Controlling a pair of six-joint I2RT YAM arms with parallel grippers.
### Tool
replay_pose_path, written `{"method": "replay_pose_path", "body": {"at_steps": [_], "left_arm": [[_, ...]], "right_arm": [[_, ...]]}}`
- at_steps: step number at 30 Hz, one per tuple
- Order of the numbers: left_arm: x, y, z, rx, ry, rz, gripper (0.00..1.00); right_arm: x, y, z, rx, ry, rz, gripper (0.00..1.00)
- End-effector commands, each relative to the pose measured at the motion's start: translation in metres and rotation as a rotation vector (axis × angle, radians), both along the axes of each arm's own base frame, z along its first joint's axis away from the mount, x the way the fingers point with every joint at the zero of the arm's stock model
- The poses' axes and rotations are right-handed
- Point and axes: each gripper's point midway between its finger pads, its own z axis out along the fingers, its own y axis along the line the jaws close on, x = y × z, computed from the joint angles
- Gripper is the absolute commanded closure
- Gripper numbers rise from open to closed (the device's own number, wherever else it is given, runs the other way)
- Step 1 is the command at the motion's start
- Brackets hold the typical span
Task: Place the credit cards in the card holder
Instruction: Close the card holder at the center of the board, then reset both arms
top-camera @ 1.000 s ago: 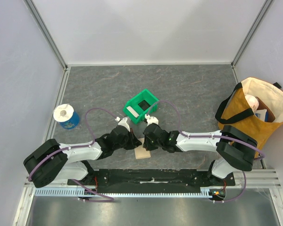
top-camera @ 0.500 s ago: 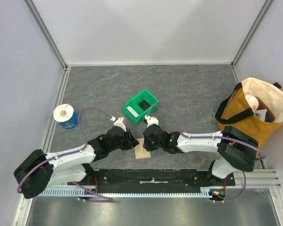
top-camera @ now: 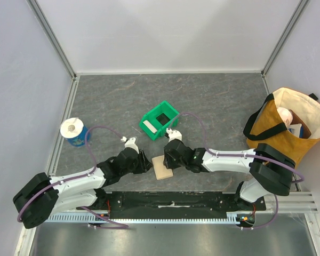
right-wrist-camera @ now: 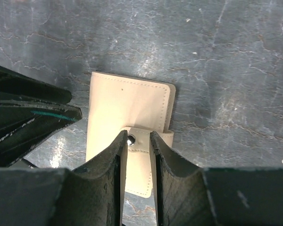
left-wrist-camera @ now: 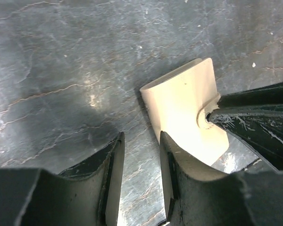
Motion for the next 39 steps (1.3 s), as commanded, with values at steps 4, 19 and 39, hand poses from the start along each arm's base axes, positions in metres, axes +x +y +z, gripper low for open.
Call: {"method": "replay_pose_path", "body": {"at_steps": [4,19,39], "left_arm": [[-0.003,-0.016,-0.004,-0.058,0.020,-0.039,0.58],[0.008,-0.036,0.016,-0.099,-0.045,-0.111,0.50],[0.082,0.089,0.096,0.272,-0.318,0.277,0.12]], "right_arm": [[0.008,-0.015,0.002,-0.007,-0.032,-0.053,0.67],[-0.009,-0.014,0.029,0.184,-0.014,-0.029,0.61],[0.090,-0.208,0.097,-0.102,-0.369,-0.568,0.02]]}}
